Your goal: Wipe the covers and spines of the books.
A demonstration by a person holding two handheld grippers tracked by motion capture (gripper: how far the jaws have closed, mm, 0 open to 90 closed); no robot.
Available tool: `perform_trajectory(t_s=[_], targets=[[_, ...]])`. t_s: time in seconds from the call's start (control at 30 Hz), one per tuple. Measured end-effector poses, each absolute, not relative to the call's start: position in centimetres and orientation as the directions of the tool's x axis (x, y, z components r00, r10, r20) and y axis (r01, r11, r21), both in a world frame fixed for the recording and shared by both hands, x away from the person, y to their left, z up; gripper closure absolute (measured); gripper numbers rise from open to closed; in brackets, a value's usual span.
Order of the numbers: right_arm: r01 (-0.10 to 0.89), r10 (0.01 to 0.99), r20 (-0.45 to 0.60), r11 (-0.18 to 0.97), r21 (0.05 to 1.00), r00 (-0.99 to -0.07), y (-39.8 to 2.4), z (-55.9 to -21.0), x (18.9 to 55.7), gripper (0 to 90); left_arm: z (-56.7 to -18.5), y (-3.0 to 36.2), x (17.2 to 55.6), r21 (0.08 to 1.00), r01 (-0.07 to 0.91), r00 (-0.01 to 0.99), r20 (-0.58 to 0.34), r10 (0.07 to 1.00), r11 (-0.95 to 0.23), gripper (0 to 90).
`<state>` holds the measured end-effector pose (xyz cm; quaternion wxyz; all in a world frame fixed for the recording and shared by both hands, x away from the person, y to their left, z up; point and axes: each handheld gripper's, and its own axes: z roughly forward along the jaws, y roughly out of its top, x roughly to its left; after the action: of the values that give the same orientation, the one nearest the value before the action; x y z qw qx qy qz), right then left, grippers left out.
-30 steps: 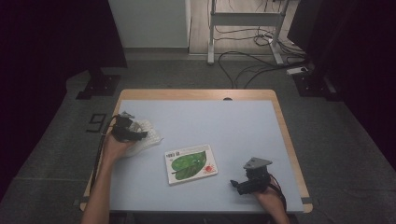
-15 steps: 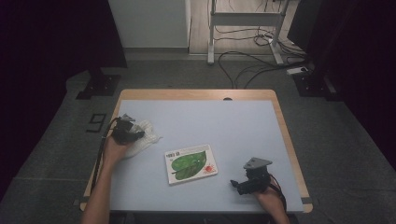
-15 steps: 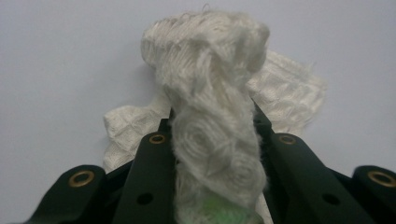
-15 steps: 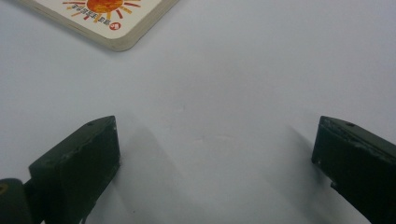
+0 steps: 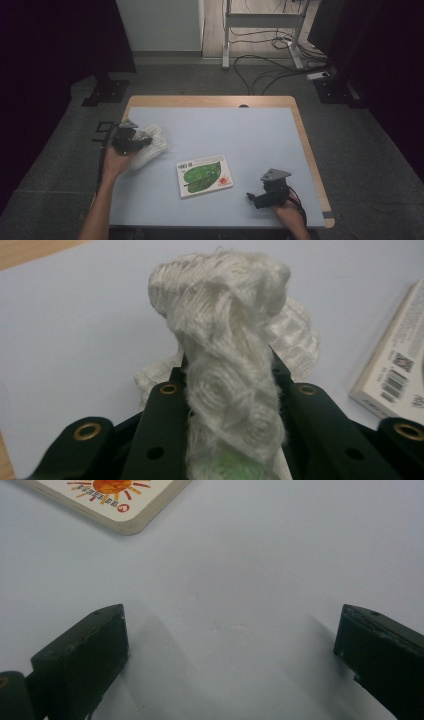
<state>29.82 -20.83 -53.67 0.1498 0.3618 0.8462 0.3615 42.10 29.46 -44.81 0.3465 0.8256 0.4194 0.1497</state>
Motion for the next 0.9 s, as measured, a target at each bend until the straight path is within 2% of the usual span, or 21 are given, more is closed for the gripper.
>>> perform_trajectory(t_s=[0.47, 0.9], targets=[[0.504, 0.720, 0.008, 0.477, 0.720, -0.693, -20.8, -53.7, 29.8, 0.4, -42.3, 25.5, 38.5, 0.729, 0.492, 0.715, -0.027, 0.699, -0.476, 70.5], [0.503, 0.721, 0.008, 0.476, 0.721, -0.693, -20.8, -53.7, 29.8, 0.4, -44.4, 21.3, 37.4, 0.699, 0.455, 0.791, -0.033, 0.611, -0.551, 70.3]])
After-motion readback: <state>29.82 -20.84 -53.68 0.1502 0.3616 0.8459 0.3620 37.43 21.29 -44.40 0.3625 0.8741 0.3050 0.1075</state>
